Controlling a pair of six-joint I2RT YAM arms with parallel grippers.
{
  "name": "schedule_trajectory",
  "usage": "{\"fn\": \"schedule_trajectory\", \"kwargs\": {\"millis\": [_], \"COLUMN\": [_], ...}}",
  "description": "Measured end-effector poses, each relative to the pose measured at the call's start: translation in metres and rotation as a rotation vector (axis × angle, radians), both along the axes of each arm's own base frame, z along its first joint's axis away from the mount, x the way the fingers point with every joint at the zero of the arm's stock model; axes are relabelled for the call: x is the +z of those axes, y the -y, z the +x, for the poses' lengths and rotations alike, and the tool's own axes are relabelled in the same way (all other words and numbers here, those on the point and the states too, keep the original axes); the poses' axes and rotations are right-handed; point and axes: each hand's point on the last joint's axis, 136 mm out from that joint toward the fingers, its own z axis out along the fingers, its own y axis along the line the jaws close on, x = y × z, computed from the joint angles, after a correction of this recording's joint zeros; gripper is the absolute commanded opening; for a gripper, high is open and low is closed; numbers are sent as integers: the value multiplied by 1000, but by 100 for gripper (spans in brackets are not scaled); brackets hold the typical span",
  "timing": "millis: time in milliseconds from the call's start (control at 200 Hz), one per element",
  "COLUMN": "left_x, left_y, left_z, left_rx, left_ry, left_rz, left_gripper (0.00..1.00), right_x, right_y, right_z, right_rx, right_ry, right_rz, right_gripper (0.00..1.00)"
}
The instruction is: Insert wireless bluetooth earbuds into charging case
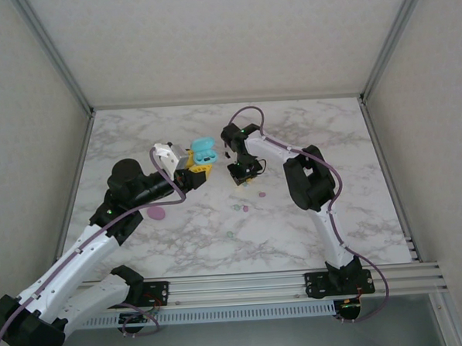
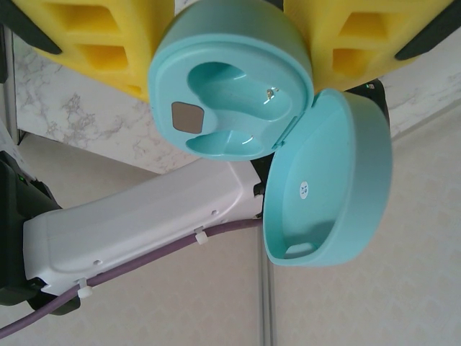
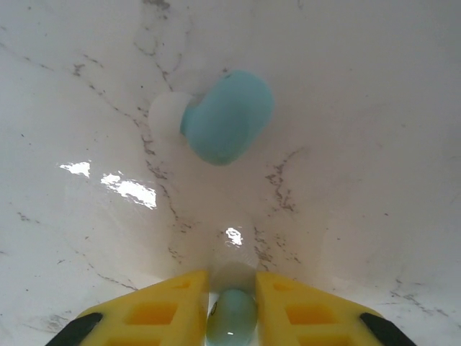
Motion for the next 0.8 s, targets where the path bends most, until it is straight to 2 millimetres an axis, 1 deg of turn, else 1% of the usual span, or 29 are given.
{"fn": "schedule_trajectory", "kwargs": {"millis": [125,195,360,405,486,581,656,766,801], "left_x": [0,0,0,0,0,-1,-3,-4,-4], "left_y": [0,0,0,0,0,0,-1,-2,-2], "left_z": [0,0,0,0,0,1,1,3,4], "left_rx": [0,0,0,0,1,4,8,19,23], "left_ry": [0,0,0,0,0,0,-1,4,5], "left_rz": [0,0,0,0,0,4,11,21,23], "left_gripper": [30,30,30,30,30,30,30,30,30], "right_x": [0,0,1,2,9,29,56,102,113], "right_y": [0,0,0,1,-1,-9,-17,-26,-27], "right_z": [0,0,0,-4,-16,-29,-36,-38,-39], "right_rx": [-10,-12,-26,-31,-42,-71,-99,-144,-153], "right_ry": [1,1,3,-4,-33,-66,-87,-112,-122], "right_rz": [-2,-2,3,12,55,175,318,561,627], "right_gripper": [24,21,18,18,17,17,17,17,17]}}
